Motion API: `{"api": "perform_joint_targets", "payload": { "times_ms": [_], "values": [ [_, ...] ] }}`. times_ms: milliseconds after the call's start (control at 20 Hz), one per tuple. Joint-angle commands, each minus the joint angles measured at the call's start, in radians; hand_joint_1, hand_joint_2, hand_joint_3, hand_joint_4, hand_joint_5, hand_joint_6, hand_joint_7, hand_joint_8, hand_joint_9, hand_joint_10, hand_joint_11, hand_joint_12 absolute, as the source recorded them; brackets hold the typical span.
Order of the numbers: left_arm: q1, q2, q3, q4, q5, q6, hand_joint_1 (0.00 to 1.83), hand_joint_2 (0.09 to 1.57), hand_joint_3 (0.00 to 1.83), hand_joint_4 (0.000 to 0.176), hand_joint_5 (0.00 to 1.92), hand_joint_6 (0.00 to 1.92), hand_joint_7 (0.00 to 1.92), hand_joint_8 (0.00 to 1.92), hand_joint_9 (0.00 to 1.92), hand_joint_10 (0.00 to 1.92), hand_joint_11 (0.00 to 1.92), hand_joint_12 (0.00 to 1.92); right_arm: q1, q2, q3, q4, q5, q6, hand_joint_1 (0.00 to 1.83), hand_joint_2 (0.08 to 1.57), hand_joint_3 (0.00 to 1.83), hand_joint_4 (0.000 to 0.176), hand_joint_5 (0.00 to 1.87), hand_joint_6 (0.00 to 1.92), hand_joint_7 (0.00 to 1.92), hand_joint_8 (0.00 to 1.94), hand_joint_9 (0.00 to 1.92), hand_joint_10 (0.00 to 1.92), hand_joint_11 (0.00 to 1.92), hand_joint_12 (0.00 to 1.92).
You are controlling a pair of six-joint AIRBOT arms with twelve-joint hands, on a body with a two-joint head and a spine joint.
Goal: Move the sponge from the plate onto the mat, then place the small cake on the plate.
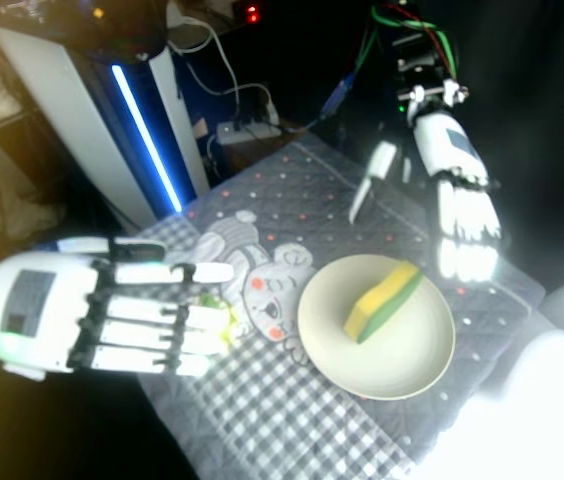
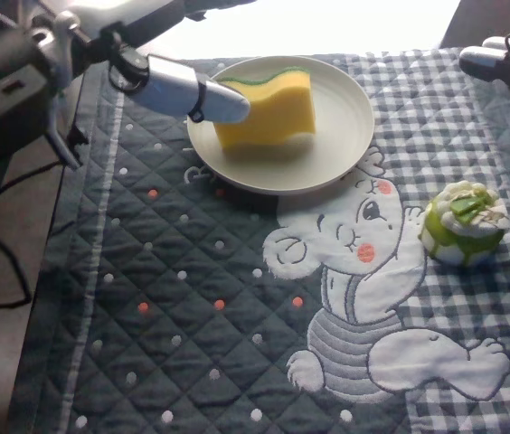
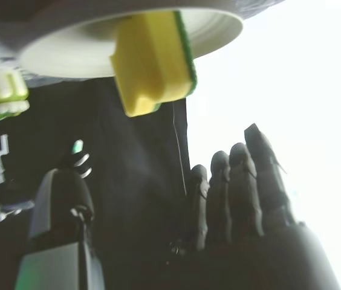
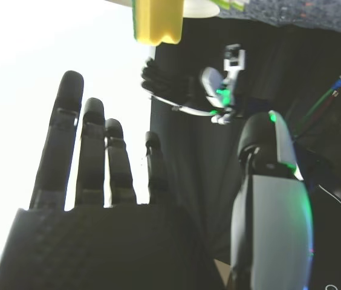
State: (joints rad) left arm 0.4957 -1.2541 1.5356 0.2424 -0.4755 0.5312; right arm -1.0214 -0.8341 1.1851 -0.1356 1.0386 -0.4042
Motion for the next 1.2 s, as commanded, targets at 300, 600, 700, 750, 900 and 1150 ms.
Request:
{"api": "perform_joint_targets", "payload": {
  "times_ms": [300, 600, 700, 750, 900, 1150],
  "values": [
    [-0.060, -0.096, 0.076, 0.138, 0.097, -0.004, 0.92, 0.94, 0.00, 0.005, 0.58, 0.02, 0.47, 0.00, 0.47, 0.01, 0.09, 0.96, 0.009, -0.007, 0.011, 0.032, 0.116, 0.016, 0.64, 1.01, 0.01, 0.174, 0.14, 0.01, 0.11, 0.01, 0.22, 0.00, 0.30, 0.21],
    [-0.068, -0.196, 0.170, 0.137, 0.161, -0.005, 1.23, 1.03, 0.00, 0.000, 1.24, 0.07, 1.07, 0.84, 0.97, 1.03, 0.79, 1.65, 0.009, -0.019, 0.017, 0.029, 0.114, 0.023, 0.65, 1.05, 0.01, 0.169, 0.17, 0.01, 0.09, 0.00, 0.16, 0.00, 0.22, 0.16],
    [-0.084, -0.248, 0.229, 0.138, 0.191, -0.004, 1.26, 1.11, 0.01, 0.000, 1.04, 0.67, 0.99, 1.18, 0.85, 0.91, 0.53, 1.50, 0.009, -0.023, 0.020, 0.023, 0.112, 0.031, 0.64, 1.06, 0.01, 0.158, 0.18, 0.01, 0.10, 0.00, 0.17, 0.00, 0.24, 0.16],
    [-0.088, -0.251, 0.233, 0.138, 0.193, -0.004, 1.26, 1.11, 0.01, 0.000, 1.04, 0.67, 0.99, 1.18, 0.85, 0.91, 0.53, 1.50, 0.009, -0.023, 0.020, 0.022, 0.112, 0.033, 0.64, 1.06, 0.01, 0.158, 0.18, 0.01, 0.10, 0.00, 0.17, 0.00, 0.24, 0.16],
    [-0.094, -0.203, 0.181, 0.138, 0.137, -0.004, 1.26, 1.13, 0.00, 0.000, 1.04, 0.64, 0.92, 1.31, 1.00, 1.18, 0.94, 1.58, 0.009, -0.023, 0.020, 0.017, 0.111, 0.044, 0.62, 1.07, 0.01, 0.161, 0.20, 0.01, 0.11, 0.01, 0.16, 0.00, 0.23, 0.14],
    [-0.084, 0.003, -0.058, 0.172, -0.058, -0.002, 1.29, 1.05, 0.00, 0.000, 1.35, 0.03, 1.08, 1.09, 1.24, 0.71, 0.95, 1.39, 0.009, -0.017, 0.014, 0.017, 0.112, 0.061, 0.66, 1.09, 0.01, 0.135, 0.21, 0.01, 0.11, 0.00, 0.20, 0.01, 0.27, 0.14]
  ]
}}
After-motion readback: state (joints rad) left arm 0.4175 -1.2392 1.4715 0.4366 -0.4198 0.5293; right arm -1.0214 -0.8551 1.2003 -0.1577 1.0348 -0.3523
